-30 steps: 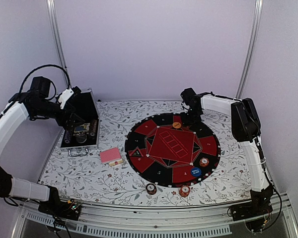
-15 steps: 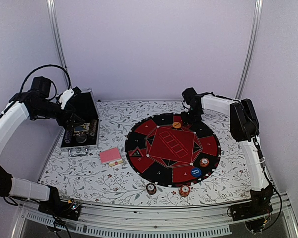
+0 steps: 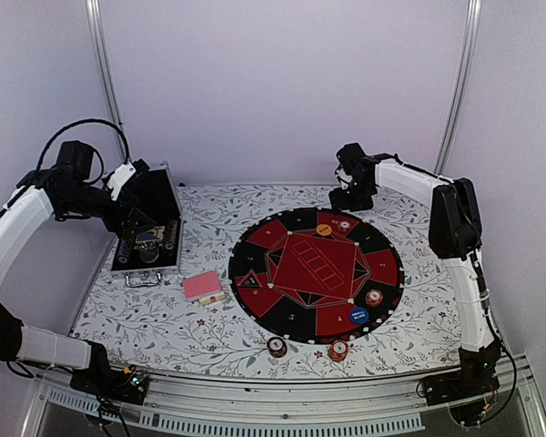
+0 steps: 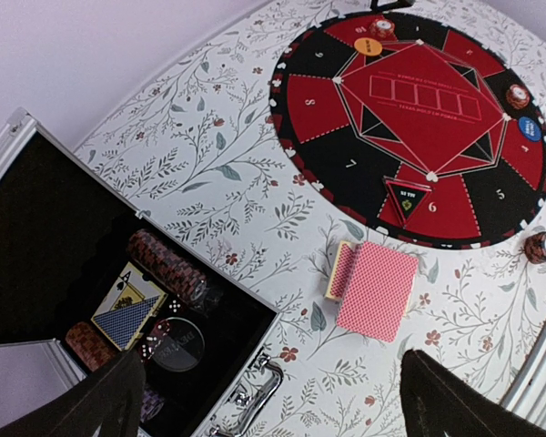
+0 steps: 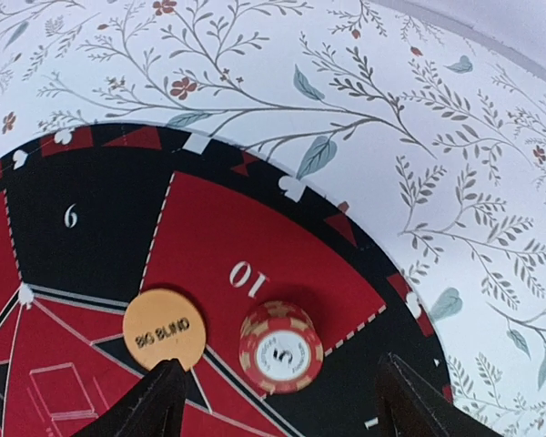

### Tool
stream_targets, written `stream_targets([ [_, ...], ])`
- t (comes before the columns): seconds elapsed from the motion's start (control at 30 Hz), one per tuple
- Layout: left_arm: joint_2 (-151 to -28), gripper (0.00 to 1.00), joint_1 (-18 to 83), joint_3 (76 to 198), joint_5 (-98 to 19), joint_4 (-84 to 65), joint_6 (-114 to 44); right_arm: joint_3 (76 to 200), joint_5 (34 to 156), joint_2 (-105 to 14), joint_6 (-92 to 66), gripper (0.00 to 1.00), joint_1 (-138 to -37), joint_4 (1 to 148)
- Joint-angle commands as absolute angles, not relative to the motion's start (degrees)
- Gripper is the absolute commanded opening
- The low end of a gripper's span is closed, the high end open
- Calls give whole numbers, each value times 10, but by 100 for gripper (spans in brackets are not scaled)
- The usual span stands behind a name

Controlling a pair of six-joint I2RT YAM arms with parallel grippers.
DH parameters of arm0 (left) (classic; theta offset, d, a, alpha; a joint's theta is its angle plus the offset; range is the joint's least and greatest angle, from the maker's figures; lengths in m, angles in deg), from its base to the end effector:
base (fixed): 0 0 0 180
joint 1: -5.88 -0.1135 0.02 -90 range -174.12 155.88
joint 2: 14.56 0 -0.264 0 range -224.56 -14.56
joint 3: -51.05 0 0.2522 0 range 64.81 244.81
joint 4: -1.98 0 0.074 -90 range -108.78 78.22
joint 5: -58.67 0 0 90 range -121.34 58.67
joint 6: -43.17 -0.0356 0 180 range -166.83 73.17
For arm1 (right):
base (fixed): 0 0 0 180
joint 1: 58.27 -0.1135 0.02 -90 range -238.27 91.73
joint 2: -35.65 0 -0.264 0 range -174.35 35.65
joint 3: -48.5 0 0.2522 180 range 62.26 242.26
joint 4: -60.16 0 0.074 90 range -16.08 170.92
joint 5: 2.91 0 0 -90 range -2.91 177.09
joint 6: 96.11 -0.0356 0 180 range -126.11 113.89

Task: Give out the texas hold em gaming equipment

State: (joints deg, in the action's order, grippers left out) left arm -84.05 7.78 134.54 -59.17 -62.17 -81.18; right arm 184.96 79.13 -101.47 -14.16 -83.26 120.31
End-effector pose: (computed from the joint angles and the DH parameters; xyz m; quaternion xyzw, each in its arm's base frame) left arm 0.2391 -0.0246 0.3408 0.3618 0.8417 -0.1247 0.3808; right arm 0.4724 0.2148 0.1949 -0.1249 0.9574 0.0071 0.2601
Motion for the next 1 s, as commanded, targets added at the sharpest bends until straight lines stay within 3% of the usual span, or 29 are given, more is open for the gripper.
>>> stream_targets([
  [0.0, -840, 100, 83, 1352, -597, -622, -815, 1776, 781, -903, -133, 76, -875, 1214],
  [0.4, -836, 100, 83, 1346, -590, -626, -815, 1386, 812, -587, -251, 90, -1077, 1199],
  [0.7, -833, 100, 84, 1348, -593, -628, -810, 1278, 858, -533, -360, 93, -1214, 1237],
  [0.97, -828, 100, 84, 1348, -593, -628, -808, 1239, 894, -553, -371, 95, -1244, 1223],
])
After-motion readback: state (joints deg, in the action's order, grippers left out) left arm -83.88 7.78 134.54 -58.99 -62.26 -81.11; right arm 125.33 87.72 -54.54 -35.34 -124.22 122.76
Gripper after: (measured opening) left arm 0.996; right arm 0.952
